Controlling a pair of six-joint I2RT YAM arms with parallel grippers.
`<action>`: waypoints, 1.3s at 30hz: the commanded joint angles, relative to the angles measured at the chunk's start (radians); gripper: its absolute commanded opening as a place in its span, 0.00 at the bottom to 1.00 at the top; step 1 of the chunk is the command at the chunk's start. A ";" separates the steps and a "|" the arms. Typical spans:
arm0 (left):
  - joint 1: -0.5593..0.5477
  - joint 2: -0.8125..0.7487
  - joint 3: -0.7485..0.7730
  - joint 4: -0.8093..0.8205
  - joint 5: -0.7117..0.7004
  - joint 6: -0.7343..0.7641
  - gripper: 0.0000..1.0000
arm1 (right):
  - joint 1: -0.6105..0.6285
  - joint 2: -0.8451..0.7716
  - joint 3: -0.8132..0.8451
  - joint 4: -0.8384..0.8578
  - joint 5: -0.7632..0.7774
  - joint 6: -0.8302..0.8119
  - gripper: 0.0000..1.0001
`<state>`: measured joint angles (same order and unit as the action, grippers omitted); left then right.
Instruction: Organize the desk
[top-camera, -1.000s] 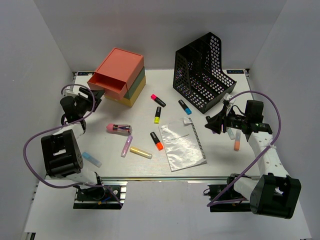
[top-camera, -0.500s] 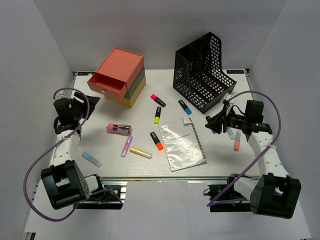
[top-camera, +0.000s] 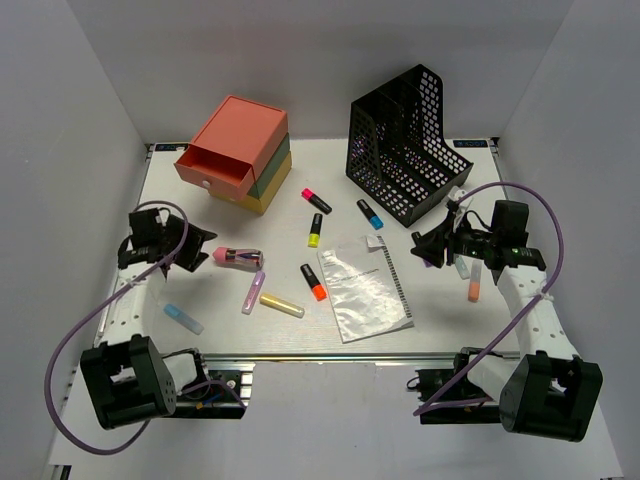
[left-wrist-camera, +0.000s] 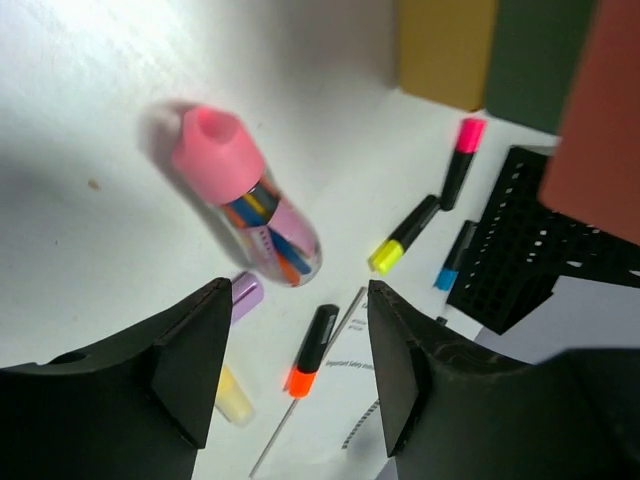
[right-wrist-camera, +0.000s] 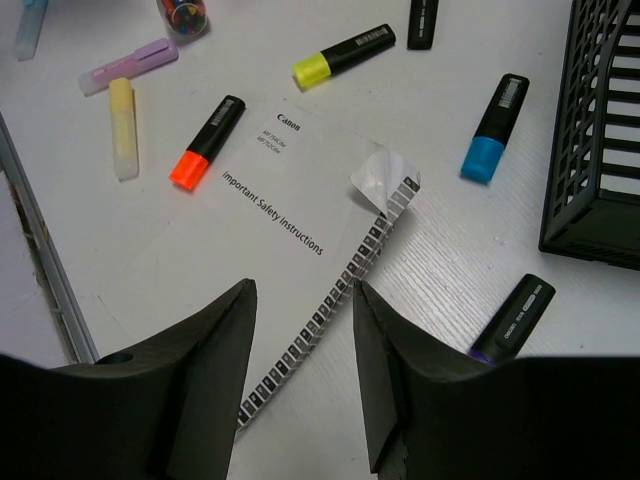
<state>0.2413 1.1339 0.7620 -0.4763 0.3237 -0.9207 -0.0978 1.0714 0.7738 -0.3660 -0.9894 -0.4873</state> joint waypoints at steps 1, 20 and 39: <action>-0.055 0.038 0.033 -0.093 -0.064 -0.052 0.67 | -0.006 -0.028 0.002 0.006 0.000 -0.013 0.50; -0.224 0.280 0.115 -0.087 -0.153 -0.279 0.75 | -0.010 -0.025 -0.002 0.012 0.014 -0.014 0.50; -0.261 0.560 0.244 -0.124 -0.184 -0.290 0.65 | -0.022 -0.004 -0.008 0.022 0.031 -0.011 0.50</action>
<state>-0.0151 1.6974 0.9764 -0.5816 0.1631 -1.2053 -0.1120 1.0668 0.7734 -0.3653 -0.9577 -0.4873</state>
